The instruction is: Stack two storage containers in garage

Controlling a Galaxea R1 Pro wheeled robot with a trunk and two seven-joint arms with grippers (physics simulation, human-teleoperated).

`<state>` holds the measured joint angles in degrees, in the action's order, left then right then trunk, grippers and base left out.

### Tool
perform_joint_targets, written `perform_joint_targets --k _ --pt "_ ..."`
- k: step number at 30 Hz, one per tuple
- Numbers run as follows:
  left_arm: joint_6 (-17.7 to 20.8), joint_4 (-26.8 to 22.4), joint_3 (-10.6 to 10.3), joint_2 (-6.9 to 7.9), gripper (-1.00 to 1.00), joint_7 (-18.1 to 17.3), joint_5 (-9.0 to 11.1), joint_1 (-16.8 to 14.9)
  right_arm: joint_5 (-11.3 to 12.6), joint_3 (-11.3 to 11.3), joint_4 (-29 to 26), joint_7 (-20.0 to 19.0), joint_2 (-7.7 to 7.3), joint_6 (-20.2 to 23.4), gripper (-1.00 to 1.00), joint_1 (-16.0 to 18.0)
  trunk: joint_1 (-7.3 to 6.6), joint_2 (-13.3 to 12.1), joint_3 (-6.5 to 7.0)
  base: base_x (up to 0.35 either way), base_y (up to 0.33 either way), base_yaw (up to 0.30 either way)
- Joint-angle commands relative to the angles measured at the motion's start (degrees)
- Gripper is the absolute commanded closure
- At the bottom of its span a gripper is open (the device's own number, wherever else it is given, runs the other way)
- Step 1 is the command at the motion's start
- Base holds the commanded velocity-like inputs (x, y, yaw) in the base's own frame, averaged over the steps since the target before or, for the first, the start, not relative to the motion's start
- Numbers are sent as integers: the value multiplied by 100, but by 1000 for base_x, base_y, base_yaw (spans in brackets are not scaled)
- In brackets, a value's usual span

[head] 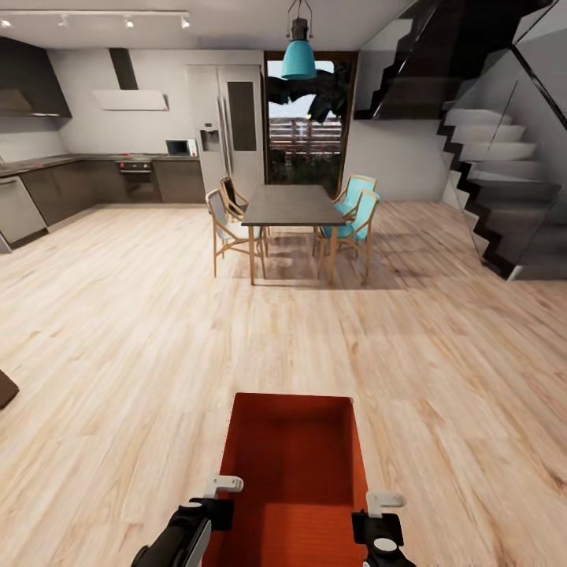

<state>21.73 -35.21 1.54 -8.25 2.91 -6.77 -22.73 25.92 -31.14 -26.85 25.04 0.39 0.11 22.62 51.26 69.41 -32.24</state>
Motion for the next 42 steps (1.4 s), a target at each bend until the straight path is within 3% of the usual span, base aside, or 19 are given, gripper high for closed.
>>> perform_joint_targets --k 1,13,32,42 --pt "33 50 -13 -1 100 34 -123 5 -17 73 -119 45 -4 -2 100 14 0 3 -5 0 0 -265" --pt "27 58 -15 1 100 20 -123 5 -17 73 -119 44 -11 -2 100 14 0 3 -5 32 0 -176" --pt "24 59 -22 8 100 8 -125 5 -17 81 -119 36 -15 -20 100 14 0 3 -5 313 0 -1" --pt "24 59 -22 8 100 8 -127 5 -17 82 -119 45 -5 -20 100 14 0 3 -5 321 0 -241"
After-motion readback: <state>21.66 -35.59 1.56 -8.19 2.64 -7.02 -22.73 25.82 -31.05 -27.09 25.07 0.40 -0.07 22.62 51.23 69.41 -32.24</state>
